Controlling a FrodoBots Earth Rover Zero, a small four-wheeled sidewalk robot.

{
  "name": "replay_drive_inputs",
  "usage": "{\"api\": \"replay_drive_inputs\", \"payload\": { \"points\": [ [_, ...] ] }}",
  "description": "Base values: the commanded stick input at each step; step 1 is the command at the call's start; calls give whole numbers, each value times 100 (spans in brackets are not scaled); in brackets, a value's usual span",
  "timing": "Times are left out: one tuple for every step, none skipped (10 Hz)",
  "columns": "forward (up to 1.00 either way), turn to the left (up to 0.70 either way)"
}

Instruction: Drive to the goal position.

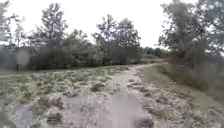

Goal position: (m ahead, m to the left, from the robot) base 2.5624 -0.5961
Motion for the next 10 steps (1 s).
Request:
{"api": "replay_drive_inputs", "payload": {
  "points": [
    [70, 35],
    [70, 35],
    [70, 35],
    [70, 35],
    [70, 35],
    [70, 35],
    [70, 35],
    [70, 35],
    [70, 25],
    [70, 0]
  ]
}}
